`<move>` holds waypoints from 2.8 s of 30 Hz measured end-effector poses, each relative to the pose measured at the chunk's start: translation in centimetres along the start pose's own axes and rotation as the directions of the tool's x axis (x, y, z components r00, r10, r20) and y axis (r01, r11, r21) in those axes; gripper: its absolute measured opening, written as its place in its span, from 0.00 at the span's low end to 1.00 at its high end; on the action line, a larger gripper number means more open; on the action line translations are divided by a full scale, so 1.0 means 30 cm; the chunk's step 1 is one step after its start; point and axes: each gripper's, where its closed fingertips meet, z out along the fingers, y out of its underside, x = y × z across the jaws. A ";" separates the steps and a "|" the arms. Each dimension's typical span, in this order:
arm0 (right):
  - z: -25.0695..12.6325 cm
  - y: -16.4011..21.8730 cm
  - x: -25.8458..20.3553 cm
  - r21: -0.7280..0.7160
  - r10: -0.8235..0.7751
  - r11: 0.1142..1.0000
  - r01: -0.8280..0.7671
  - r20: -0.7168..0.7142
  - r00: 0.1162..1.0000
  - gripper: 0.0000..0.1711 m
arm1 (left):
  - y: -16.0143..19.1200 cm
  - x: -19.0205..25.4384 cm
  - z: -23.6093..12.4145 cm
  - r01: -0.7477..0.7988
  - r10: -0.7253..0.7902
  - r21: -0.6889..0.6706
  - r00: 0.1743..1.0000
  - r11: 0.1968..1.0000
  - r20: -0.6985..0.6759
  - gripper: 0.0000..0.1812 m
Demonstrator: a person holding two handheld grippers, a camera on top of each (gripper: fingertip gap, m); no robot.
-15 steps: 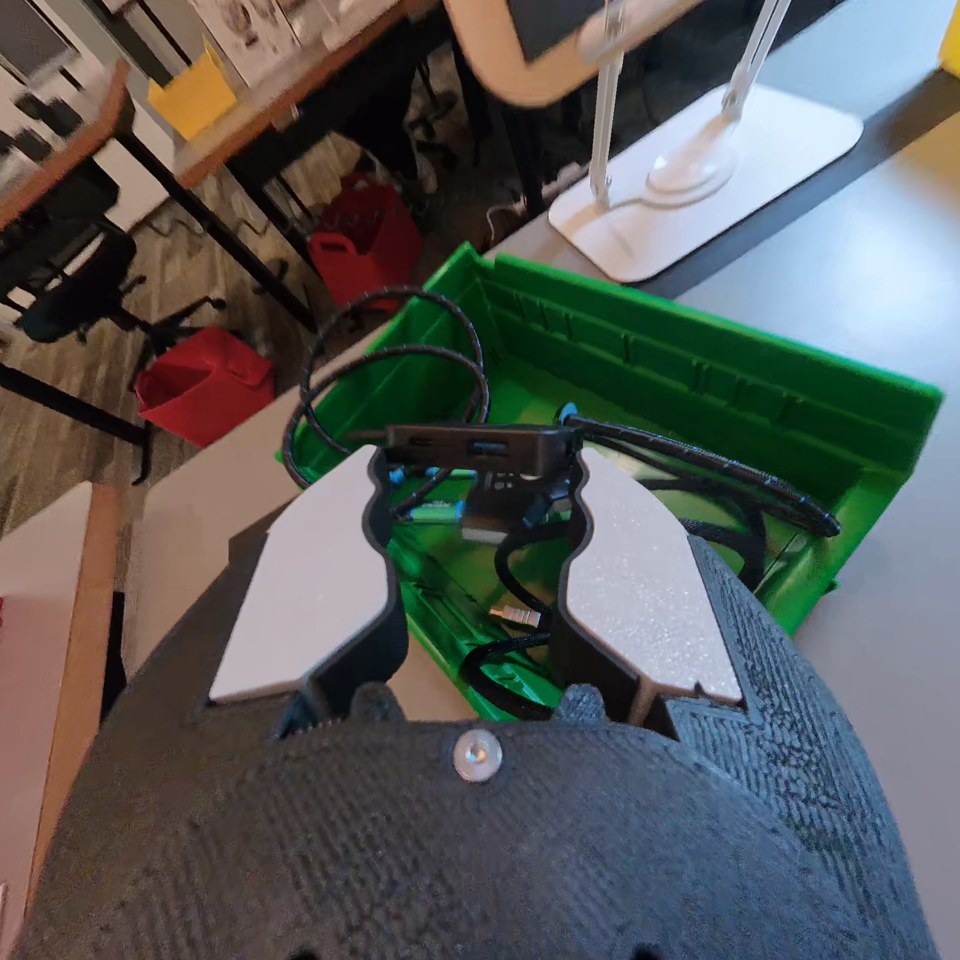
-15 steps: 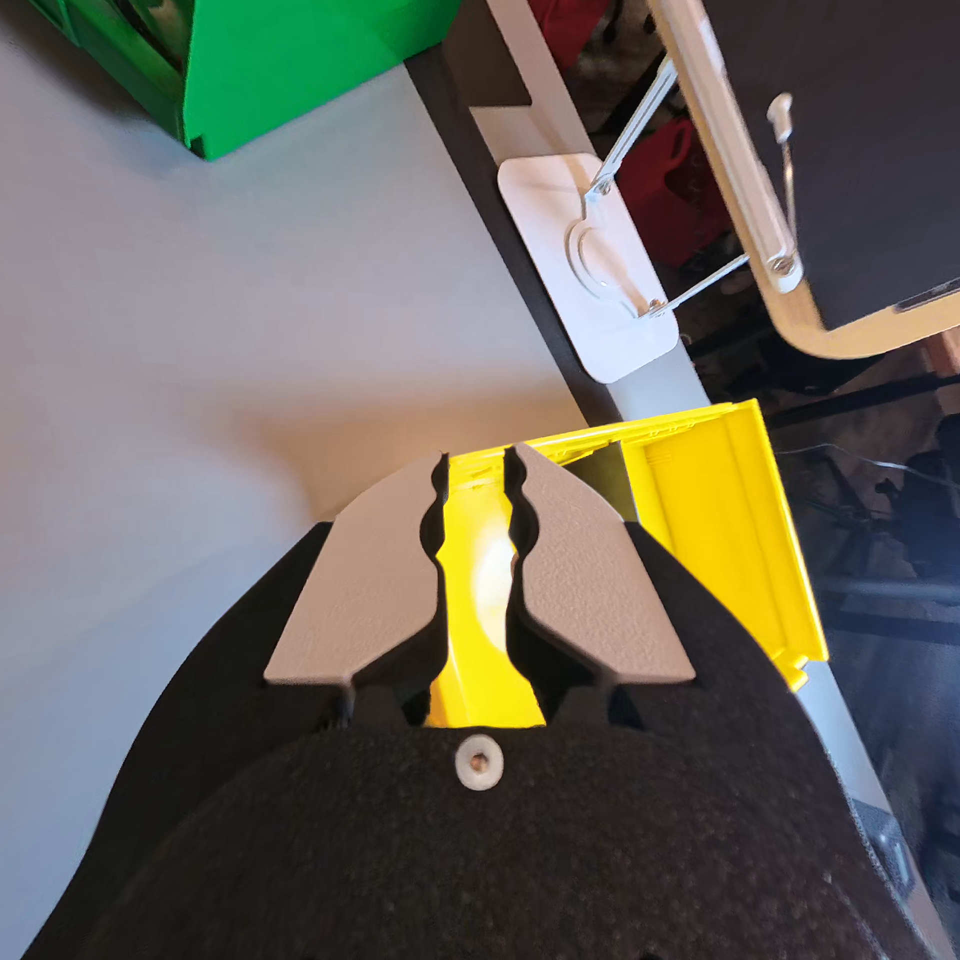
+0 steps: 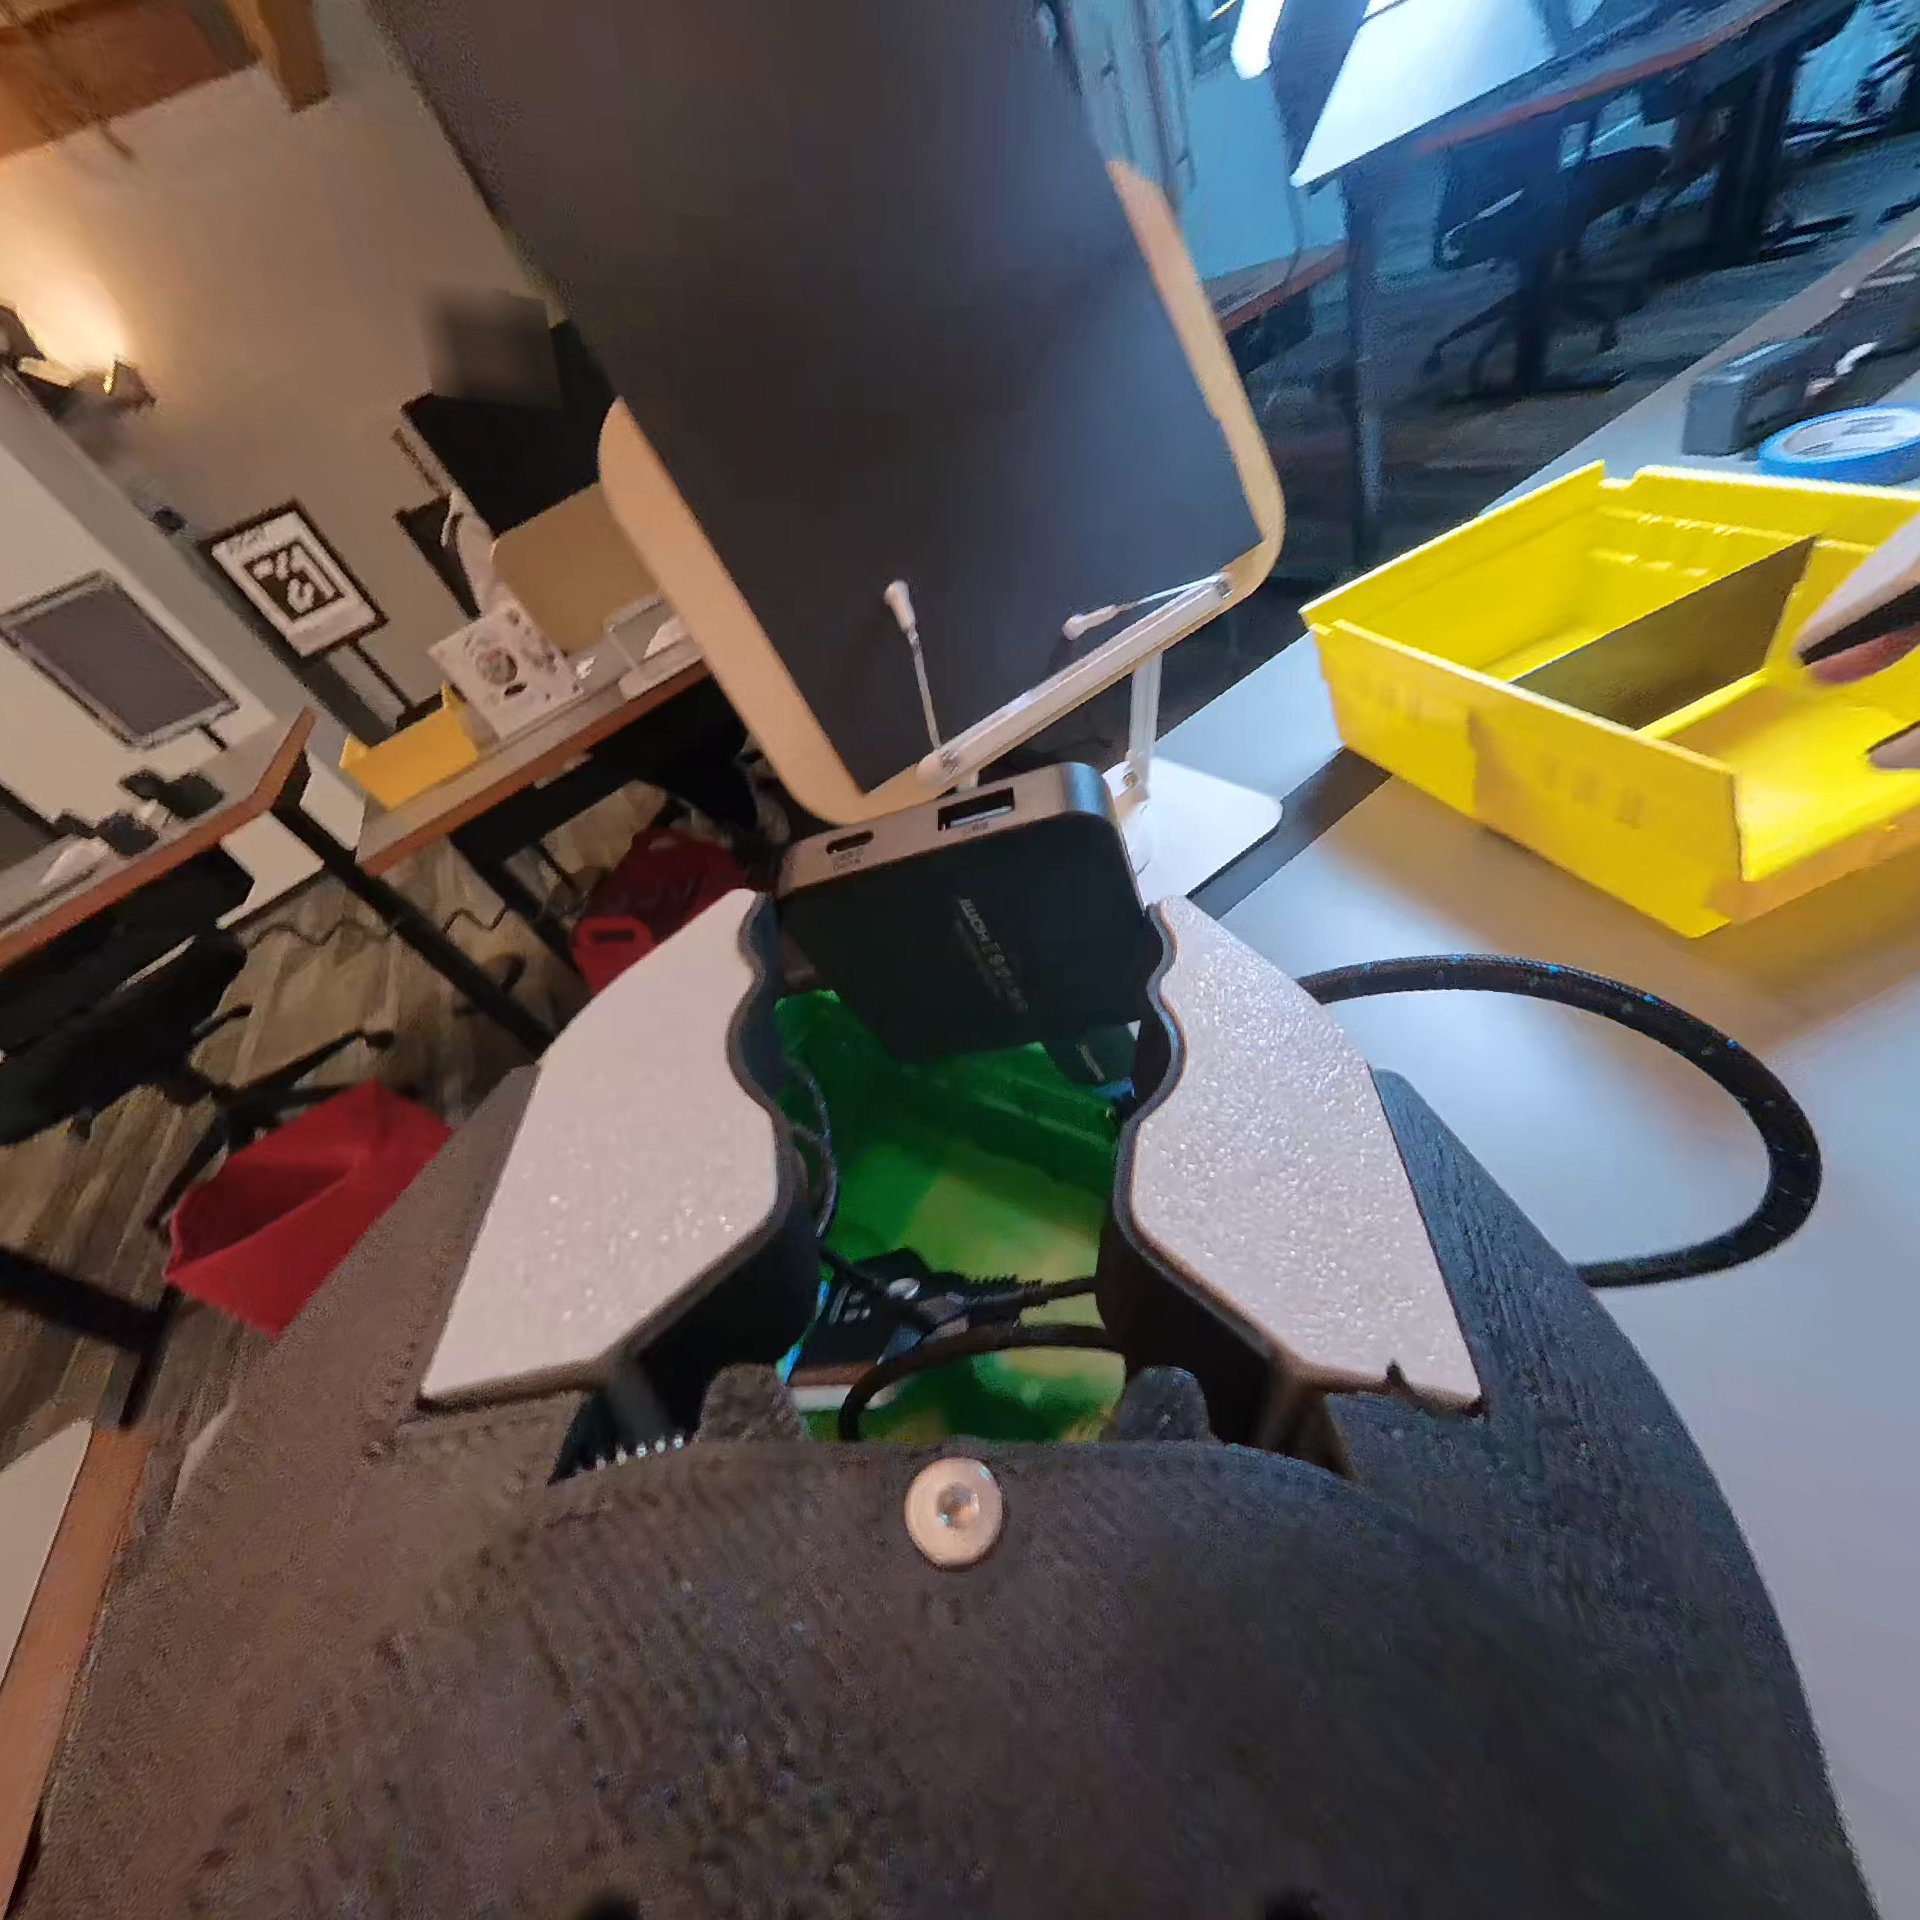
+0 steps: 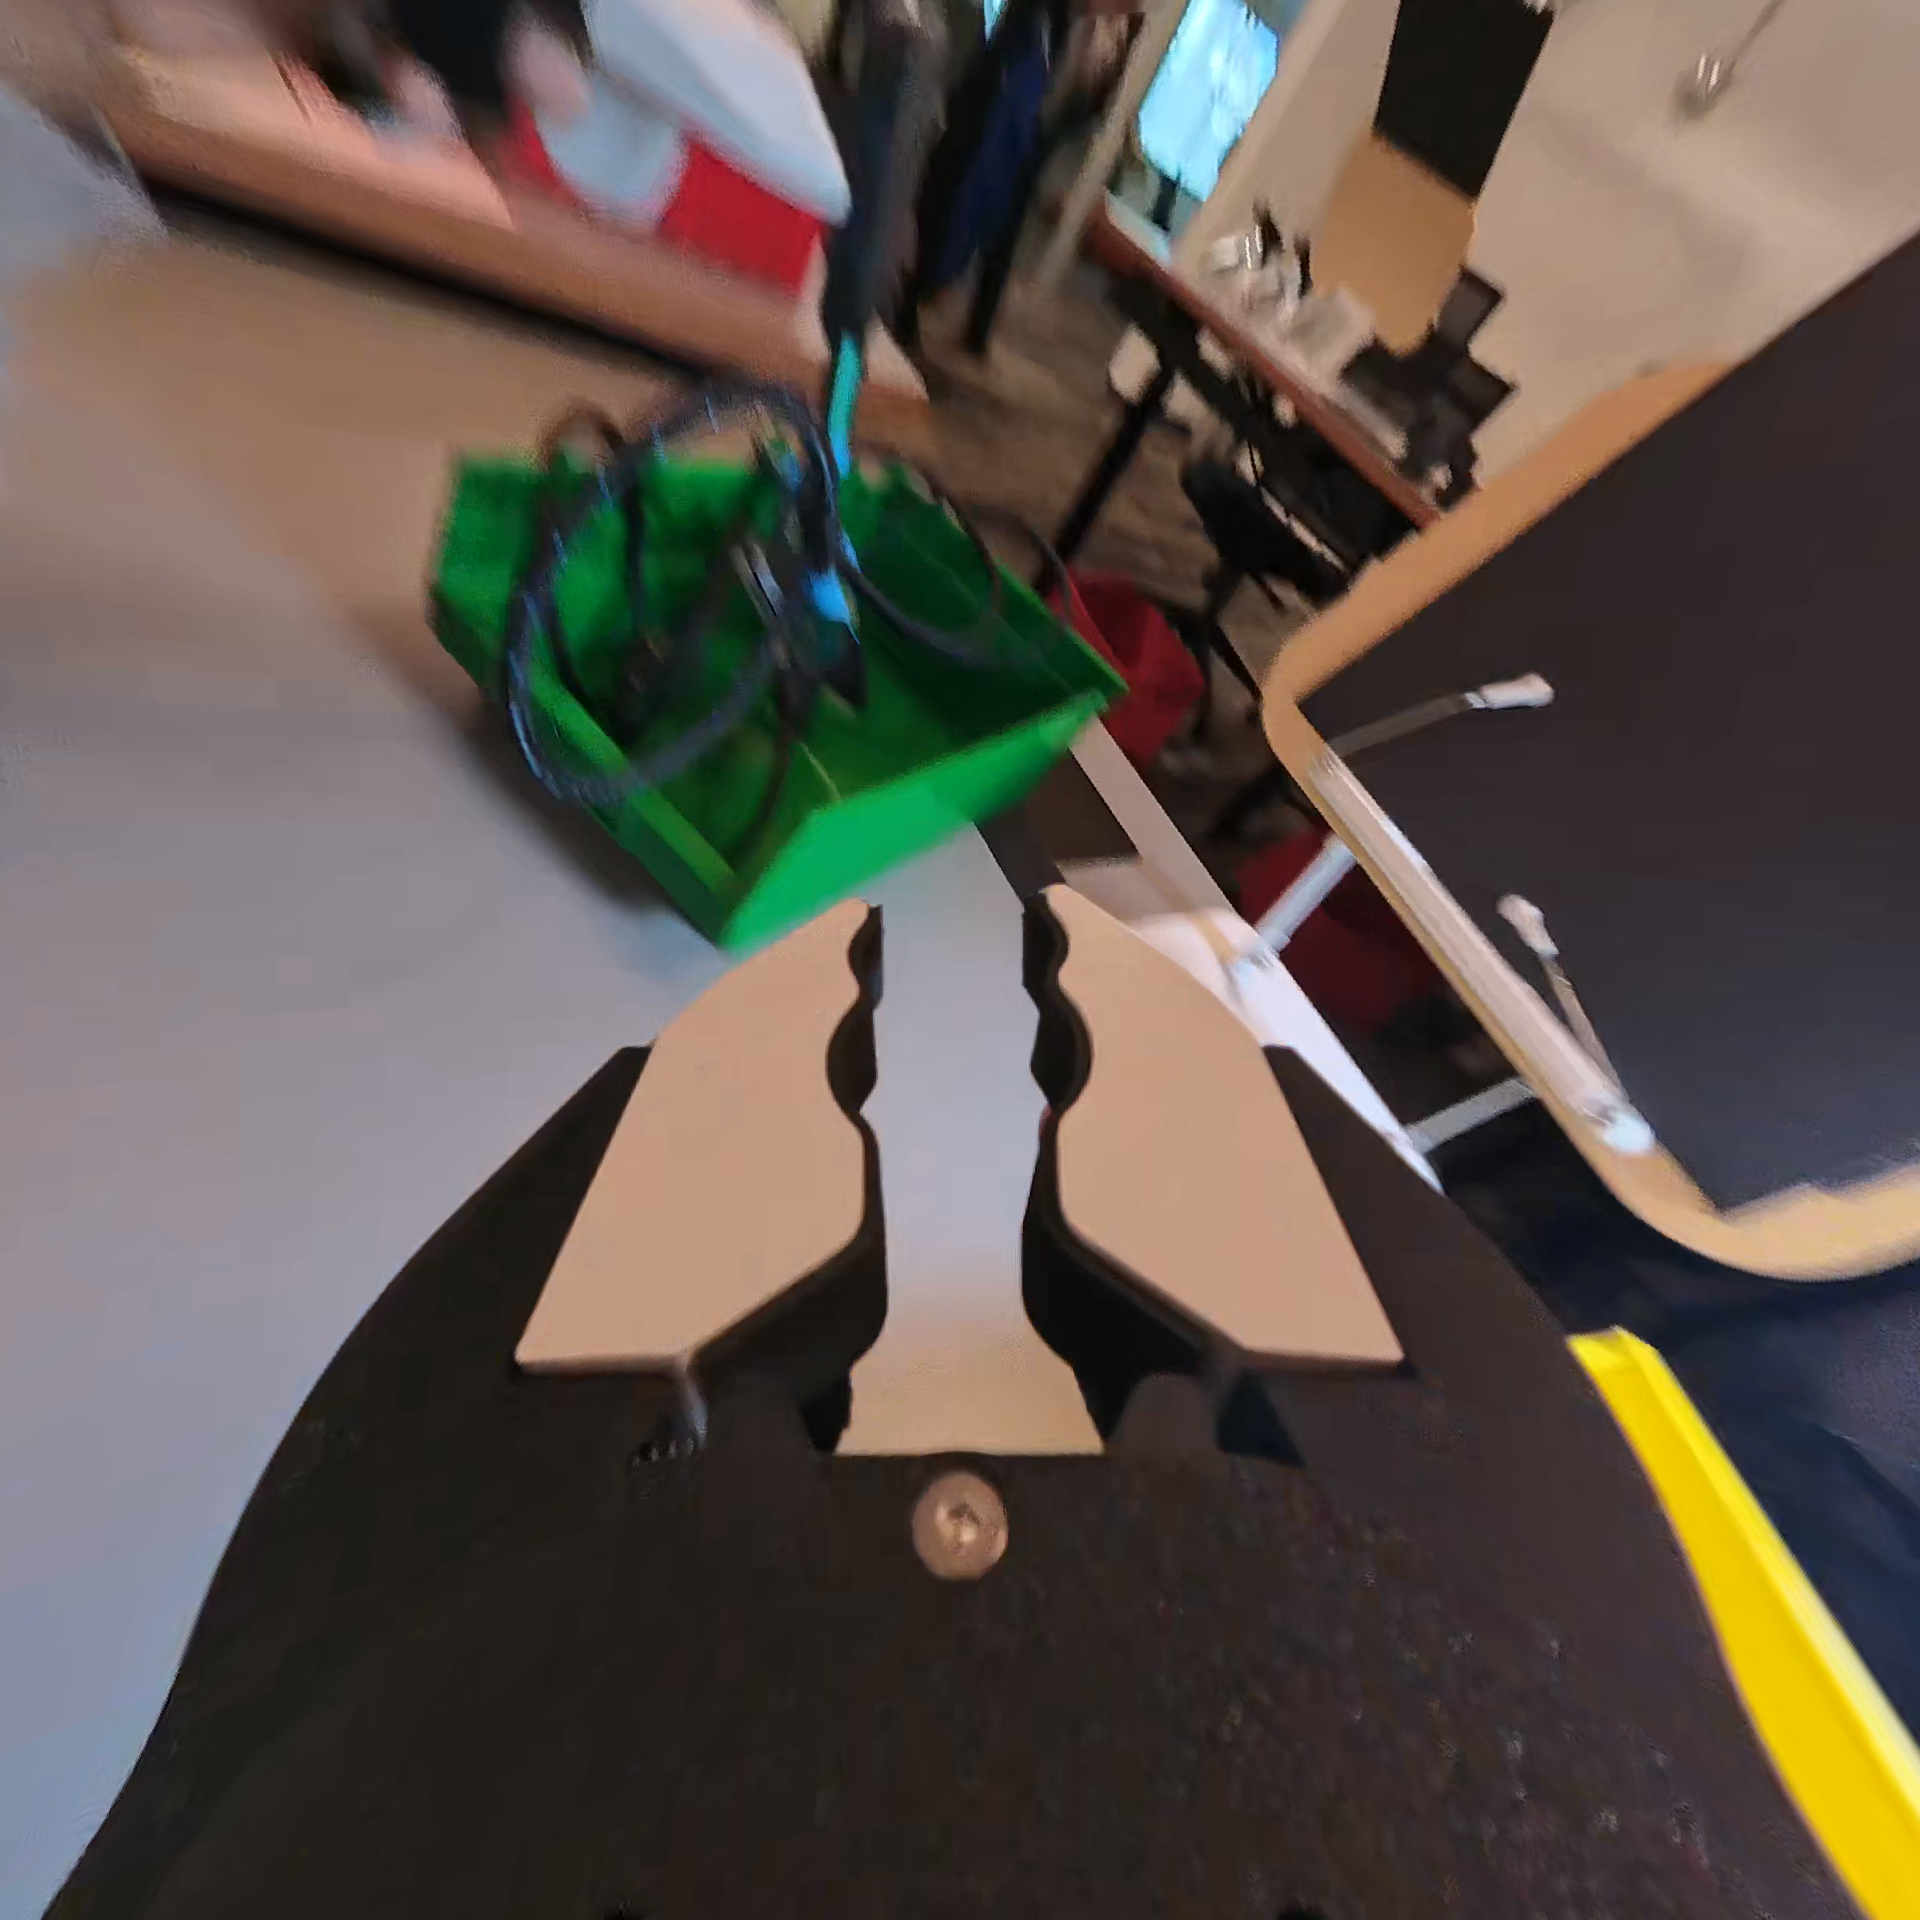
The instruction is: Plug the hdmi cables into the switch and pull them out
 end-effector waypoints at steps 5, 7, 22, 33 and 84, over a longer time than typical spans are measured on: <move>0.083 -0.098 -0.091 0.207 0.332 0.904 -0.374 0.211 0.919 0.29 | -0.116 0.212 0.020 -0.083 0.093 0.074 0.985 0.994 -0.147 0.37; 0.091 -0.107 -0.084 0.247 0.372 0.875 -0.417 0.211 0.904 0.33 | -0.156 0.314 0.029 -0.122 0.141 0.103 0.969 0.987 -0.203 0.37; -0.001 -0.178 -0.084 0.411 0.037 0.911 -0.009 -0.061 0.997 0.19 | -0.239 0.541 0.021 -0.183 0.237 0.193 0.921 0.964 -0.309 0.36; -0.099 -0.213 -0.128 0.451 -0.025 0.889 -0.075 0.210 0.977 0.14 | -0.253 0.547 -0.020 -0.252 0.339 0.284 0.885 0.925 -0.319 0.36; -0.121 -0.117 -0.145 0.311 0.085 0.910 -0.274 0.507 0.858 0.24 | -0.362 0.366 -0.193 0.810 -0.047 0.447 0.500 0.379 -0.865 0.08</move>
